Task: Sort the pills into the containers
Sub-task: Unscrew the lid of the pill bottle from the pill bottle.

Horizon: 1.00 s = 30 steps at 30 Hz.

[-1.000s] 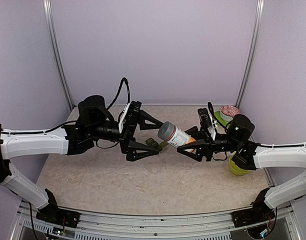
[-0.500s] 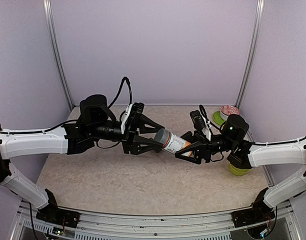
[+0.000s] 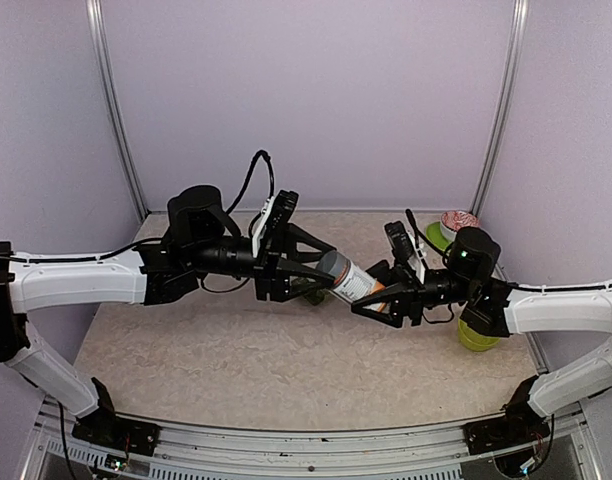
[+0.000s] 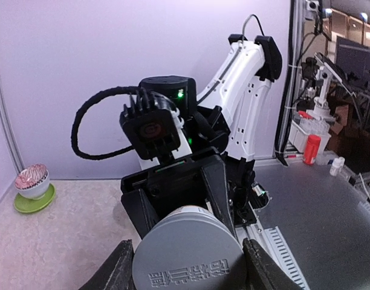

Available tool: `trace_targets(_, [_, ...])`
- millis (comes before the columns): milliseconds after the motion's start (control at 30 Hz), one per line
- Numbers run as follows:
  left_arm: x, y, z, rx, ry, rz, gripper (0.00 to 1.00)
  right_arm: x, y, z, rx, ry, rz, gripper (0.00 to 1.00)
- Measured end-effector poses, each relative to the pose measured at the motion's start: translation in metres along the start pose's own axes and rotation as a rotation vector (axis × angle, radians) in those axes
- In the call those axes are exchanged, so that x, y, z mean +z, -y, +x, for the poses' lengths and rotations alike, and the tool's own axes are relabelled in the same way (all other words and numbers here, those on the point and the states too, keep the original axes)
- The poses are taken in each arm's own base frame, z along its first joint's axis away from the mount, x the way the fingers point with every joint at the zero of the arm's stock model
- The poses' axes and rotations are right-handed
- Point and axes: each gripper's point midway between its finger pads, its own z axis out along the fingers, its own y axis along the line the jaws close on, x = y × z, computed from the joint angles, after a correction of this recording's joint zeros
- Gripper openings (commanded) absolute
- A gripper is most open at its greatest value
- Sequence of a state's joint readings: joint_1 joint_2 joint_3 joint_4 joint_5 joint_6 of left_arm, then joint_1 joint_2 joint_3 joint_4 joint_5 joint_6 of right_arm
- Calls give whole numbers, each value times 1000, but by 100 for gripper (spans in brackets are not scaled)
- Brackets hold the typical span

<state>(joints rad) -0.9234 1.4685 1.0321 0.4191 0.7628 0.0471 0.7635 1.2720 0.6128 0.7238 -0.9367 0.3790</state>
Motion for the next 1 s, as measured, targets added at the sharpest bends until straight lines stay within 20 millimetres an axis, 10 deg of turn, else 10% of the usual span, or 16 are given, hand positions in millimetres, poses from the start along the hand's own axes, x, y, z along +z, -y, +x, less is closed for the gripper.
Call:
trace_targets(467, [4,-53,5,-535,80,-295,63,-20,47,-12,-270,28,403,9])
trace_targets(700, [4,-57,7,-593,84,-331,99,-28,53,-24,-318,55,481,10])
trace_targets(1000, [-12,-62,-11,-490,131,-352,99,-21,43,-29,-251,68,414,9])
